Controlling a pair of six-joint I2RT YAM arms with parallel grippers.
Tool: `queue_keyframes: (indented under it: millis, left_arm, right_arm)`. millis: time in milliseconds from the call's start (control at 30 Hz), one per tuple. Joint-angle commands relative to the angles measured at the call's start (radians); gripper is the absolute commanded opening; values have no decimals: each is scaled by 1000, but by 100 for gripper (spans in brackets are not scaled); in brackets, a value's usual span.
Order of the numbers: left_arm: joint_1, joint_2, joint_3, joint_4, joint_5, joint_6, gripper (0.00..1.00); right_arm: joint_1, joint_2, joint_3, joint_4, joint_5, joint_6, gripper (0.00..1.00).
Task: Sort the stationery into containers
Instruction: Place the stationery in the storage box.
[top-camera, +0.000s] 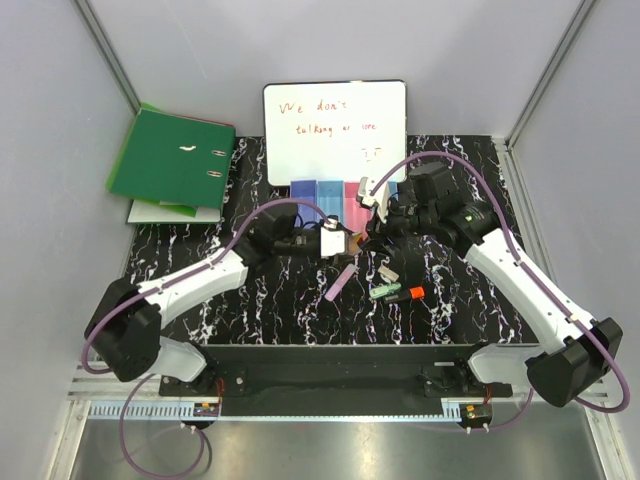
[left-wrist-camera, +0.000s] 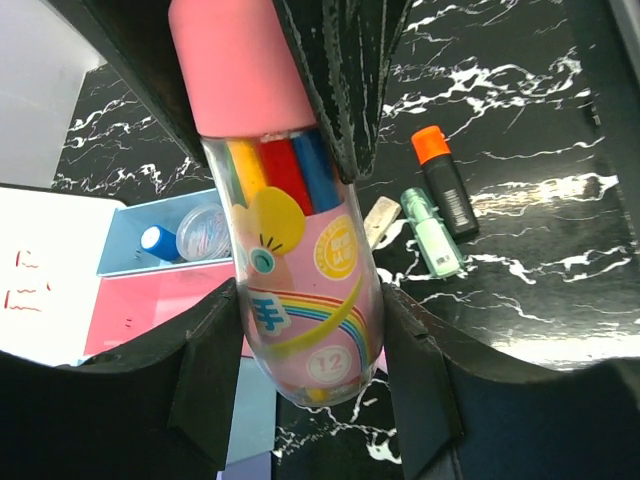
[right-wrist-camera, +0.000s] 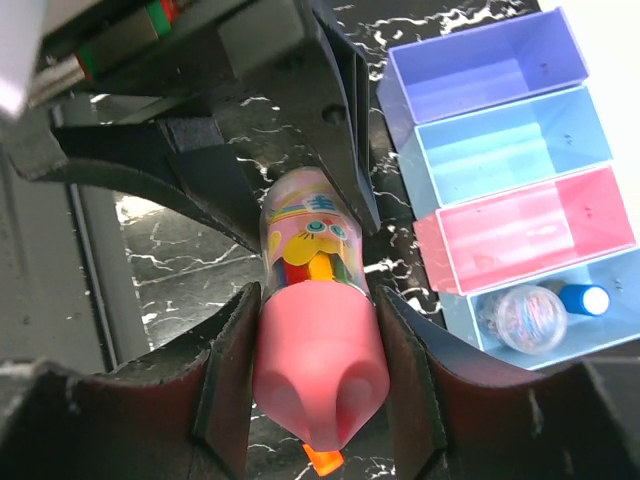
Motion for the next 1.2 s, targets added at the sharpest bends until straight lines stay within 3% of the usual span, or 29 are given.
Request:
queue_keyframes:
  millis: [0, 33, 133, 433, 667, 867, 1067, 1167]
  left_arm:
    - [5, 37, 77, 118, -71, 48, 57]
    - [7, 40, 74, 123, -77, 46, 74]
    - [8, 31, 67, 124, -90, 49, 99]
    - [10, -49, 5, 100, -146, 49, 99]
    - [33, -211, -61, -24, -166, 60, 99]
    - [45, -325, -150, -72, -182, 80, 99]
    - [60, -402, -143, -169, -218, 80, 99]
    - [62, -438, -153, -198, -239, 74, 99]
  right_arm:
    - [17, -13, 27, 24, -69, 32, 0]
    - [17, -13, 23, 24, -69, 32, 0]
    - [19, -13, 20, 21, -67, 27, 0]
    - [28, 3, 28, -5, -20, 12, 0]
    - [26, 42, 51, 2, 141, 12, 0]
    - [28, 56, 73, 39, 172, 27, 0]
    - [26, 216, 146, 65, 417, -99, 0]
    - [20, 319, 240, 59, 448, -158, 0]
